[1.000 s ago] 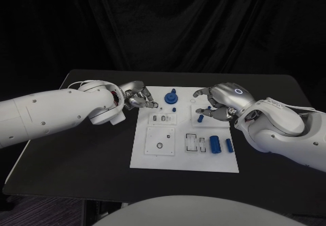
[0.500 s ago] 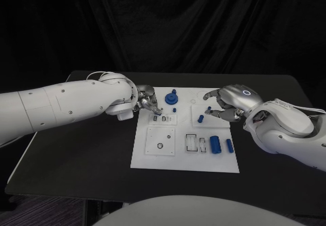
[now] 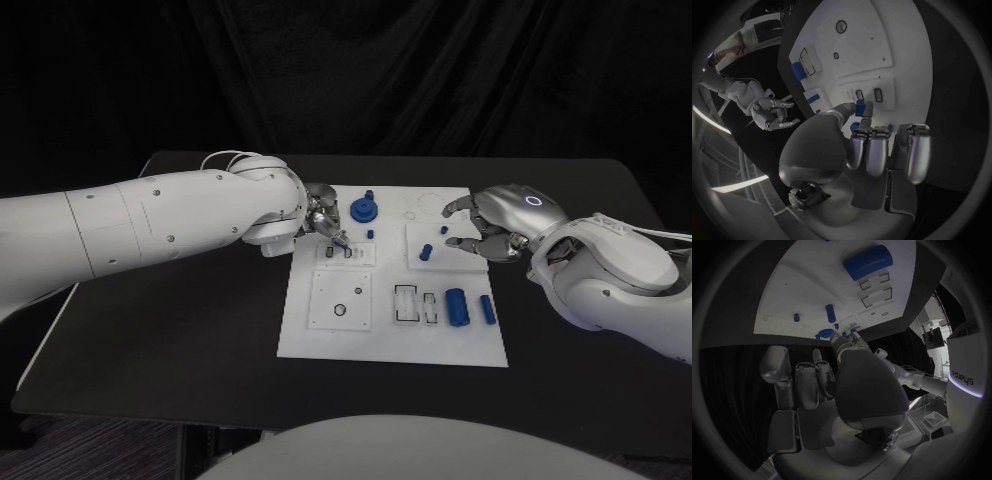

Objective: Assemble the parts on the task board

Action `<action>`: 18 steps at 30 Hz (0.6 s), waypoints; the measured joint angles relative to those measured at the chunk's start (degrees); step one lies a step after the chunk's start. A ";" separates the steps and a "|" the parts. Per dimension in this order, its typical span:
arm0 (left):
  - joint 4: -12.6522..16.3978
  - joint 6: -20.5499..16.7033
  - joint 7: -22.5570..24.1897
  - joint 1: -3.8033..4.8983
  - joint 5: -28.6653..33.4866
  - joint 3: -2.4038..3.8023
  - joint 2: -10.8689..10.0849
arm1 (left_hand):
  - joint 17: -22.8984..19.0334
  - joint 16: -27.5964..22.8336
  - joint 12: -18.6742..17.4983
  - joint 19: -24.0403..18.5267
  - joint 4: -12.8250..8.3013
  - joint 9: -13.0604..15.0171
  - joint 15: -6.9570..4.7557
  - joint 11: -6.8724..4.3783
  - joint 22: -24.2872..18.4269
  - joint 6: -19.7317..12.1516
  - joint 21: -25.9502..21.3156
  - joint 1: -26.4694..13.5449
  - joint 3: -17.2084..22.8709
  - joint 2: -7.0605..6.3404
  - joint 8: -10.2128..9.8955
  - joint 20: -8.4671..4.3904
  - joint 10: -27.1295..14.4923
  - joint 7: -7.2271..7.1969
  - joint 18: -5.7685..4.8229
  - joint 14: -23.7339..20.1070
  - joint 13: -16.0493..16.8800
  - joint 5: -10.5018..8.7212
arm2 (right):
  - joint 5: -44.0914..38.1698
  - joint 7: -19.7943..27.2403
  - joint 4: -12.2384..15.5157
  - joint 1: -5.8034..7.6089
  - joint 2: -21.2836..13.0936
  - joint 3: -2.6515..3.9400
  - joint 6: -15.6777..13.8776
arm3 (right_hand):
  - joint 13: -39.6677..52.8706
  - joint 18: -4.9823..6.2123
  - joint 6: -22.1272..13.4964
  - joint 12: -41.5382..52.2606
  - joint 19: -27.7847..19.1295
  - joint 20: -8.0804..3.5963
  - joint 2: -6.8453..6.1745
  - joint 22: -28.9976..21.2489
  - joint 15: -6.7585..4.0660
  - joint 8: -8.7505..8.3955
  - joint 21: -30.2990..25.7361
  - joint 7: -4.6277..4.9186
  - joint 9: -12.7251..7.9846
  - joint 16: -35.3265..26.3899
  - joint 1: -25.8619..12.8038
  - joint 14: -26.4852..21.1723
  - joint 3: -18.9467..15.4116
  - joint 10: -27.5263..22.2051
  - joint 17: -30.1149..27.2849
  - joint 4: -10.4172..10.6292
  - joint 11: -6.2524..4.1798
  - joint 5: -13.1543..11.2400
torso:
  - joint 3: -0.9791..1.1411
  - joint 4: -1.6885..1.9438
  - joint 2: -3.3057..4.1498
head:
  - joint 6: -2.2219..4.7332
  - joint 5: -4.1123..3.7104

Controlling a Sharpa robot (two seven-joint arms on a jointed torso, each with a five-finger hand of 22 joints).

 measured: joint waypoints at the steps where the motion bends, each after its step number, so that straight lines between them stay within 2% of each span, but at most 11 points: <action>1: 0.06 -0.22 -0.46 0.00 -0.01 0.00 0.08 | 0.00 0.00 0.00 -0.09 0.07 0.00 -0.12 0.00 0.00 0.00 0.00 -0.06 0.08 -0.06 -0.01 -0.09 0.00 0.00 0.00 -0.12 0.00 0.25 | 0.07 -0.09 0.00 -0.06 -0.09 0.00 0.06 | 0.00 0.00 0.07 0.00 0.00 0.00 0.00 0.00 0.00 0.00 0.00 0.07 0.00 0.00 0.00 0.00 -0.06 0.00 0.00 0.06 0.00 0.00 | 0.01 0.01 0.00 | 0.00 -0.01; 5: 0.11 -0.59 -2.00 0.00 -0.04 0.00 0.40 | 0.00 0.00 0.00 -0.09 0.28 0.00 -0.30 0.00 0.00 0.00 0.00 -0.51 0.29 -0.51 0.19 -0.09 0.00 0.00 0.00 -0.05 0.00 0.66 | 0.31 -0.31 -0.03 -0.26 -0.15 0.00 0.27 | 0.00 0.00 0.06 0.00 0.00 0.00 0.23 0.00 0.00 0.00 0.00 0.07 -0.06 -0.22 0.23 0.00 -0.06 0.00 0.00 0.06 0.00 0.00 | 0.01 0.01 -0.02 | 0.00 -0.02; 12: 0.42 -1.08 -4.02 -0.01 -0.07 0.00 0.84 | 0.00 0.00 0.00 0.11 0.21 0.00 -0.39 0.00 0.00 0.01 -0.21 -0.79 0.52 -0.42 0.19 -0.29 0.00 0.01 0.00 0.04 0.00 0.98 | 0.67 -0.62 -0.03 -0.48 -0.78 0.00 0.57 | -0.01 0.00 0.06 0.00 0.00 0.00 0.23 0.00 0.20 0.00 -0.23 0.07 -0.14 -0.22 0.23 -0.20 0.10 -0.41 0.00 0.22 0.00 0.00 | 0.04 0.15 -0.07 | 0.00 0.04; 18: 0.41 -1.29 -4.96 -0.06 -0.08 -0.01 1.15 | 0.00 0.00 0.00 0.11 -0.26 0.00 -0.39 0.00 -0.01 0.01 -0.21 -1.44 1.47 -0.66 0.19 -0.29 0.00 0.01 0.01 0.04 0.00 0.98 | 0.87 -0.98 -0.04 -0.63 -1.33 0.00 0.84 | -0.01 0.00 0.39 -0.24 -0.20 0.21 0.58 -0.01 0.12 0.00 -0.57 -0.02 -0.33 -0.43 0.58 -0.28 0.10 -0.41 0.00 0.22 0.00 0.00 | 0.01 0.12 -0.12 | 0.00 0.35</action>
